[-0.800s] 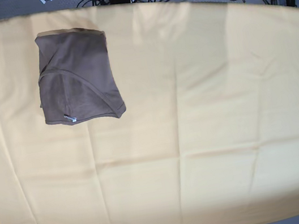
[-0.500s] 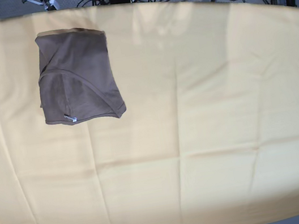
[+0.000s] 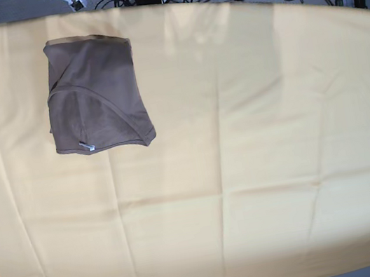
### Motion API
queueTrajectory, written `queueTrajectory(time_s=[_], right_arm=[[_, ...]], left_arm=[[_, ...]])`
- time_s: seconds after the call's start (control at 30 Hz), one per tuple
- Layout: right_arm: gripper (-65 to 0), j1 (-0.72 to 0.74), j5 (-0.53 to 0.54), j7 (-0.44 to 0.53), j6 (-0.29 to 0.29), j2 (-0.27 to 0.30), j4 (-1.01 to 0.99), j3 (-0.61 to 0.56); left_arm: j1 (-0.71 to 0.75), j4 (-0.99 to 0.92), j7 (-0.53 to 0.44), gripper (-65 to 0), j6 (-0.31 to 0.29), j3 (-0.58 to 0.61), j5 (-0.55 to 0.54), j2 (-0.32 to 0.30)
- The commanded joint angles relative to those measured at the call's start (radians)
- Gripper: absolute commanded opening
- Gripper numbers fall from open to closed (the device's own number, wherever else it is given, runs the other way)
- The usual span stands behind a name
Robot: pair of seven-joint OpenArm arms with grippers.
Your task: Fold the T-shirt properly
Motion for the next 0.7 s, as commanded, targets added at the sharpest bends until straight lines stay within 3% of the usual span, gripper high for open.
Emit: queueTrajectory(time_s=[0.0, 0.1, 0.2, 0.33, 0.5, 0.67], right_arm=[[-65.0, -0.007, 0.0, 0.011, -0.001, 0.006, 0.004, 0.003], [-65.0, -0.007, 0.0, 0.011, 0.005, 0.006, 0.004, -0.006], [-65.0, -0.007, -0.001, 0.012, 0.002, 0.004, 0.004, -0.048], [-65.0, -0.007, -0.006, 0.011, -0.06, -0.009, 0.004, -0.136], [-65.0, -0.001, -0.008, 0.012, -0.138, -0.032, 0.004, -0.24], [-65.0, -0.002, -0.008, 0.011, -0.129, -0.032, 0.004, -0.273]], left_arm=[[0.019, 0.005, -0.035, -65.0, 0.014, 0.022, -0.019, 0.006], [0.038, 0.005, -0.077, -65.0, 0.064, 0.075, -0.041, 0.031], [0.031, 0.005, -0.077, -65.0, 0.069, 0.11, -0.041, 0.053], [0.02, 0.005, -0.075, -65.0, 0.072, 0.174, -0.042, 0.084], [0.02, 0.005, -0.076, -65.0, 0.117, 0.241, -0.076, 0.088], [0.024, 0.005, -0.071, -65.0, 0.113, 0.243, -0.075, 0.102]])
